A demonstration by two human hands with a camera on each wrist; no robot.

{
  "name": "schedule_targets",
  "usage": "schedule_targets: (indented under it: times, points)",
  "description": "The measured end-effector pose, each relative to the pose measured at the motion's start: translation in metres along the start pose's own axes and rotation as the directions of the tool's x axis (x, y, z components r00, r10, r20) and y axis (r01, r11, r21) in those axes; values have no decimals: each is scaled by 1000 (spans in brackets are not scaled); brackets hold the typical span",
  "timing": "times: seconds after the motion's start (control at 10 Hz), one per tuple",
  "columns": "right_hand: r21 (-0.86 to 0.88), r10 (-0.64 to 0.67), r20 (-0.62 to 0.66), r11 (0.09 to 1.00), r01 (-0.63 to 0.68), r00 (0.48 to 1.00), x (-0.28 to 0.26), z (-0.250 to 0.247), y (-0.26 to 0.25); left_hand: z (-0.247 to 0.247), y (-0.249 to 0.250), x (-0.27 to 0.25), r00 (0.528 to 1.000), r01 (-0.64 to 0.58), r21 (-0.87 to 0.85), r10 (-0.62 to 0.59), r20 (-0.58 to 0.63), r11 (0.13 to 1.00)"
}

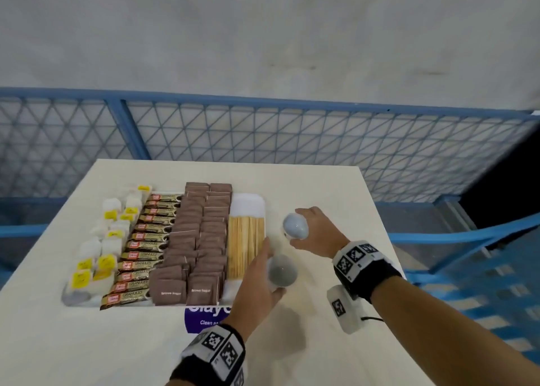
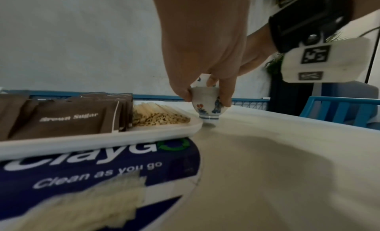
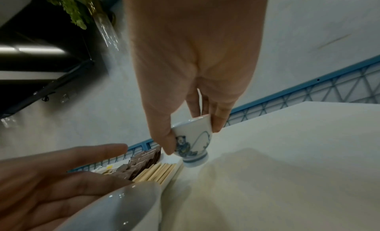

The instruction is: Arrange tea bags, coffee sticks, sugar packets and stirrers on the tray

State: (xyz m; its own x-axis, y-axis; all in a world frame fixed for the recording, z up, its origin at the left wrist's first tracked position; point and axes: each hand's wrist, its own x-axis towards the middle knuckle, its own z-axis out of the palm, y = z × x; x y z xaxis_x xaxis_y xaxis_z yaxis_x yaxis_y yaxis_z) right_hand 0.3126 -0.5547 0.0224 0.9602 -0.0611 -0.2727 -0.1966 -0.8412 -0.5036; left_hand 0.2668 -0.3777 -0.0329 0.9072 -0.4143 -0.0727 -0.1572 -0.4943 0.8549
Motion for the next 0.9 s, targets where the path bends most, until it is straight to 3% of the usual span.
schedule_targets:
  times: [0.4,0.8,0.9]
  points:
    - [-6,34,74,999,-34,997,37,18,-4,6,-11,18,998,-28,-61,25,-52,998]
    - [122,9,17,992,-11,1000,26,17,-4,5,-6,17,999,-36,32,37,-37,999]
    - [201,34,-57,979,-22,998,16,12,6,1,-4,11,999,-32,-22,31,-44,999]
